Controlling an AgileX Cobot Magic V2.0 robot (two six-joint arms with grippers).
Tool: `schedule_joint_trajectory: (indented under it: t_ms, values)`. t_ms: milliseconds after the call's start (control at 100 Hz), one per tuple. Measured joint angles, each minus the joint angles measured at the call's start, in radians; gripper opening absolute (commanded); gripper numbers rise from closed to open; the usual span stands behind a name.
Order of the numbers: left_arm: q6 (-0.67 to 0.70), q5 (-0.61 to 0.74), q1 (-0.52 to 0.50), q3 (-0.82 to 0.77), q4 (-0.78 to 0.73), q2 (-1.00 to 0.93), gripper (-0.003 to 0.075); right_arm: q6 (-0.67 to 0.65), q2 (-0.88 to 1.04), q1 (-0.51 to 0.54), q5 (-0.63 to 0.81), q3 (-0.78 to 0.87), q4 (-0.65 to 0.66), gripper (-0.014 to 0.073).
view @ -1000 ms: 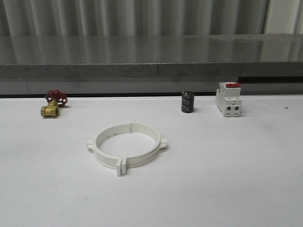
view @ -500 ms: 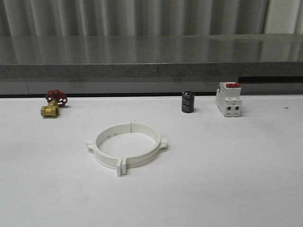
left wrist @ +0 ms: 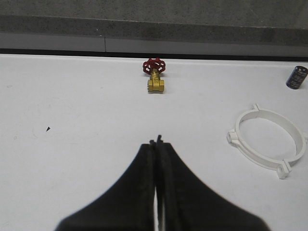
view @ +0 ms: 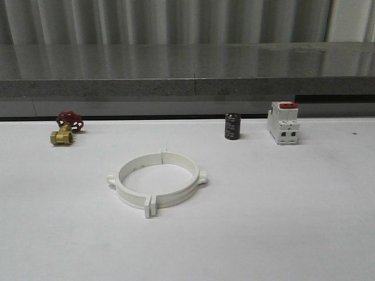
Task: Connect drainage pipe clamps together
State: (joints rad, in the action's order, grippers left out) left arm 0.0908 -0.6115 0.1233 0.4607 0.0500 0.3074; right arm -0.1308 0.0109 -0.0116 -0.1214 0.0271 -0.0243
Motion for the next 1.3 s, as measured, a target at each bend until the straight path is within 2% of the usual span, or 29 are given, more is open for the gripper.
schedule_joint_trajectory:
  t_ms: [310,570,790,1050,1300]
  values:
    - [0.000,0.007,0.000,-0.002,0.000,0.000,-0.0020,0.000,0.000,0.000,0.000,0.000,0.000,-0.0068]
    - [0.000,0.227,0.000,-0.128,-0.023,-0.018,-0.0020,0.000,0.000,0.000,0.000,0.000,0.000,-0.0068]
    - [0.000,0.400,0.000,-0.292,-0.050,-0.130,-0.0020,0.000,0.000,0.000,0.000,0.000,0.002,-0.0068]
    - [0.000,0.438,0.000,-0.447,-0.050,-0.296,-0.0020,0.000,0.000,0.000,0.000,0.000,0.002,-0.0068]
    - [0.000,0.484,0.000,-0.454,-0.055,-0.313,-0.0020,0.000,0.000,0.000,0.000,0.000,0.002,-0.0068]
